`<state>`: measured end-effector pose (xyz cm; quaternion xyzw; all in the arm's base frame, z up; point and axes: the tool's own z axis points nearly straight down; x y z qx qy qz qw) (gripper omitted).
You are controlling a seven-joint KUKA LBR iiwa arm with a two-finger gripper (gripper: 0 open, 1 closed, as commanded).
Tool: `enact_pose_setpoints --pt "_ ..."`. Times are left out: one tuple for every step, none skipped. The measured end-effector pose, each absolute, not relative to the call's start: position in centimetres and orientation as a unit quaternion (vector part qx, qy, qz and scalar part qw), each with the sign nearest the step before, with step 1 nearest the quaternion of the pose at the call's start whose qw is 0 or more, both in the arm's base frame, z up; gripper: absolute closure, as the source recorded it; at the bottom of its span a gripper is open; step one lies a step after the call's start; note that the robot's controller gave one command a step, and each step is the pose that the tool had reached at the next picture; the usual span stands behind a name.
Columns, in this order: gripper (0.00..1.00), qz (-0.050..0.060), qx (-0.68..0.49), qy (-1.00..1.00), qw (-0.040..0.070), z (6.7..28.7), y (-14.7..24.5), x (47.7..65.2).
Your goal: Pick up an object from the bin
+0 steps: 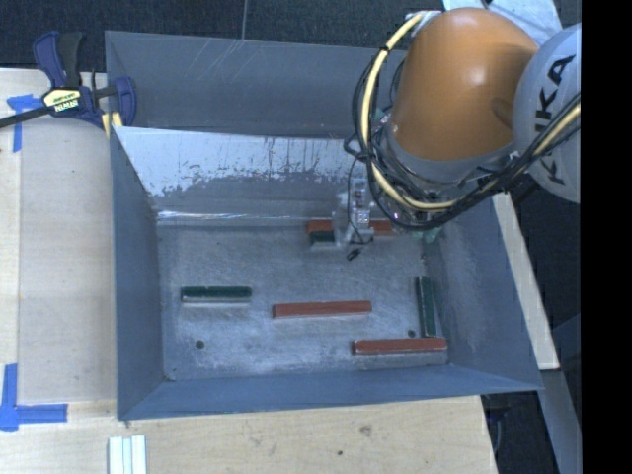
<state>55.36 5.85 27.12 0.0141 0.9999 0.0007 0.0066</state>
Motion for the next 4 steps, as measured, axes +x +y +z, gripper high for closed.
enact_pose_setpoints --pt "1.0 0.0 -0.02 1.0 -0.002 16.4 10.1 59.4" --pt "0.0 0.0 -0.019 1.0 0.002 16.9 10.0 59.5" --pt "0.0 0.0 -0.076 0.997 -0.004 7.4 12.8 53.7" --pt "0.0 0.001 -0.028 1.0 0.003 7.0 17.3 57.4"
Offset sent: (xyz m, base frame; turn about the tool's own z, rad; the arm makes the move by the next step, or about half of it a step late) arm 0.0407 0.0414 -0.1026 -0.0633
